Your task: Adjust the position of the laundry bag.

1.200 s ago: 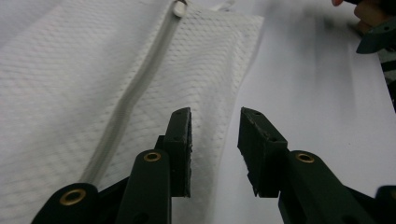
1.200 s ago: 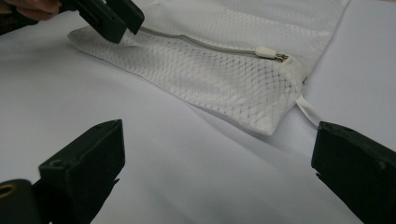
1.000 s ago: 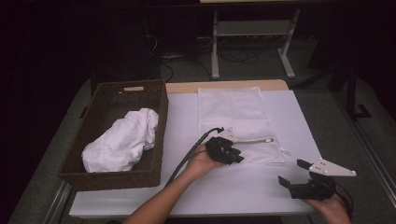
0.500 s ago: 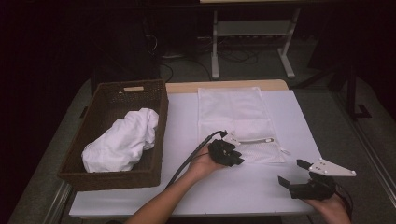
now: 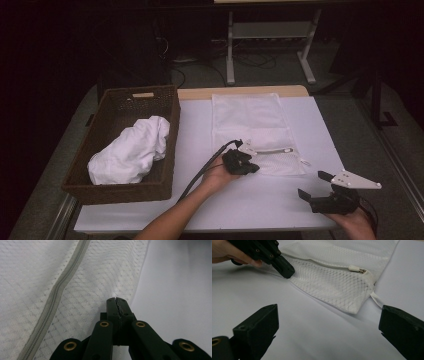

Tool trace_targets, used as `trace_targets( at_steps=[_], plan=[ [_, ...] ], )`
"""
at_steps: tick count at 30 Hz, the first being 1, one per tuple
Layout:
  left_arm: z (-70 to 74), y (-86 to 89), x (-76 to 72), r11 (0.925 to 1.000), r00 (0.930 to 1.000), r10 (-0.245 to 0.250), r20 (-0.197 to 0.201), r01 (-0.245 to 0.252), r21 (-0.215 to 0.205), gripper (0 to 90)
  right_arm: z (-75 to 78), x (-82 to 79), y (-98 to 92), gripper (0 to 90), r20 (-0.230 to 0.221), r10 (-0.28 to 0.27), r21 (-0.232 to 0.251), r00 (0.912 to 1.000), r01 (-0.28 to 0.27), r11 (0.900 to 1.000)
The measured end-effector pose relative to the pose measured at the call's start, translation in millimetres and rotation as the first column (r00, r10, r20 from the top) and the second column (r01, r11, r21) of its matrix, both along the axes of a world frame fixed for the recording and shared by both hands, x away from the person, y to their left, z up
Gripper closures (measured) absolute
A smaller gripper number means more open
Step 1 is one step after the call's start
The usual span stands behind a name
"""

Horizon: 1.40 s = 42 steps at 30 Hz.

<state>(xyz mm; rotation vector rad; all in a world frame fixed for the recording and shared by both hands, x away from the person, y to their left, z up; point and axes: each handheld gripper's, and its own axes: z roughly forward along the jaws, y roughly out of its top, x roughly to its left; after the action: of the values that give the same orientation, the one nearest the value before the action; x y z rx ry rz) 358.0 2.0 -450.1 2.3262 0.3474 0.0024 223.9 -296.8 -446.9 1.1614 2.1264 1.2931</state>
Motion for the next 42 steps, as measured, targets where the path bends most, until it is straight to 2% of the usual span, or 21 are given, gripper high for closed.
trace_targets(
  at_steps=[2, 8, 22, 28, 38, 42],
  plan=[
    [-0.4, 0.8, 0.3, 0.9999, 0.9996, -0.001, -0.027, 0.001, -0.013, 90.0, 0.2, -0.3, -0.5, 2.4, 0.001, -0.001, 0.002, 1.0000, 0.001, 1.000],
    [2.4, 3.5, -3.5, 0.9996, 0.9989, -0.004, -0.047, 0.002, -0.030, 90.0, -0.1, 0.1, -0.5, 2.4, -0.001, -0.002, 0.003, 1.0000, 0.002, 1.000],
    [1.7, 13.5, -12.0, 0.9988, 0.9972, -0.013, -0.074, 0.010, -0.047, 90.0, -0.3, 0.0, -0.7, 2.4, -0.001, -0.003, 0.003, 1.0000, 0.003, 1.000],
    [3.2, 20.9, -18.7, 0.9977, 0.9969, -0.019, -0.076, 0.014, -0.067, 90.0, -0.5, -0.4, -0.9, 2.4, -0.003, -0.006, 0.001, 1.0000, 0.006, 1.000],
    [7.5, 26.9, -32.1, 0.9968, 0.9966, -0.031, -0.077, 0.025, -0.076, 90.0, -1.0, 0.4, 0.8, 2.4, -0.005, -0.002, -0.009, 1.0000, 0.002, 1.000],
    [7.4, 28.9, -36.7, 0.9963, 0.9954, -0.034, -0.090, 0.027, -0.081, 90.0, -1.0, 0.2, 0.5, 2.4, -0.005, -0.002, -0.009, 1.0000, 0.002, 1.000]
  ],
)
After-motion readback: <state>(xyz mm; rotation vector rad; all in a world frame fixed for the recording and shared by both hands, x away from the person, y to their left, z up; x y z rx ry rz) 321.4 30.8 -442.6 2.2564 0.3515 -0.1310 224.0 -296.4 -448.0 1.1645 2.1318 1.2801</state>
